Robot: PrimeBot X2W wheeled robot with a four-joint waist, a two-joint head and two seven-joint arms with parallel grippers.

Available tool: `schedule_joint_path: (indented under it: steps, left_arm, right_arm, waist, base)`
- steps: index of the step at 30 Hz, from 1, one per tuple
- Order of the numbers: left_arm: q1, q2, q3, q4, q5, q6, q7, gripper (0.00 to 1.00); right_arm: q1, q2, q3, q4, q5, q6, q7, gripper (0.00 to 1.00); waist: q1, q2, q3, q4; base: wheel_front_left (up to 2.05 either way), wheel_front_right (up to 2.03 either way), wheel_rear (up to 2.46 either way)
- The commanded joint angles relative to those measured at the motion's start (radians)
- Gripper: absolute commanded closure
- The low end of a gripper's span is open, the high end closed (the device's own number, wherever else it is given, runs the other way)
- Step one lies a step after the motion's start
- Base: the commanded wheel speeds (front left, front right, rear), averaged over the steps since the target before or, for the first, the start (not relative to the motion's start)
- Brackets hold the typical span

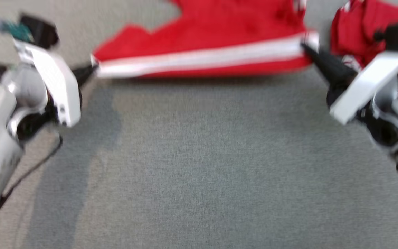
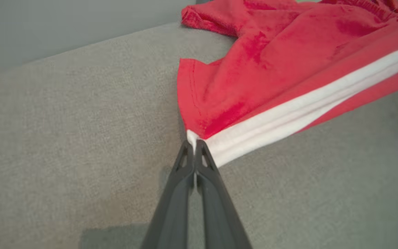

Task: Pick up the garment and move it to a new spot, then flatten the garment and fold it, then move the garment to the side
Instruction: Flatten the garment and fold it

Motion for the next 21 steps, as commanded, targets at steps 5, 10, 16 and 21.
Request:
schedule_joint_path:
  steps: [5, 10, 16, 21]
  left_arm:
    - [0.183, 0.100, -0.025, -0.136, -0.107, 0.007, 0.087, 1.00]
    - [0.358, 0.214, -0.043, -0.329, -0.191, 0.055, 0.155, 1.00]
    - [0.525, 0.381, -0.045, -0.620, -0.263, 0.149, 0.195, 1.00]
    - [0.576, 0.458, -0.017, -0.759, -0.294, 0.209, 0.174, 1.00]
  right_arm:
    - [0.156, -0.078, 0.082, -0.071, 0.059, 0.000, 0.020, 1.00]
    - [0.288, -0.158, 0.128, -0.167, 0.096, 0.000, 0.009, 1.00]
    - [0.444, -0.288, 0.141, -0.308, 0.140, 0.000, -0.045, 1.00]
    - [0.531, -0.363, 0.126, -0.374, 0.146, -0.001, -0.100, 1.00]
  waist:
    - [-0.0001, -0.0001, -0.212, -0.013]
    - [-0.0001, -0.0001, -0.293, -0.021]
    - [-0.0001, -0.0001, -0.332, -0.027]
    - [-0.0001, -0.0001, -0.330, -0.036]
  base:
    - [0.00, 0.00, 0.00]
    - [0.00, 0.00, 0.00]
    - [0.00, 0.00, 0.00]
    - [0.00, 0.00, 0.00]
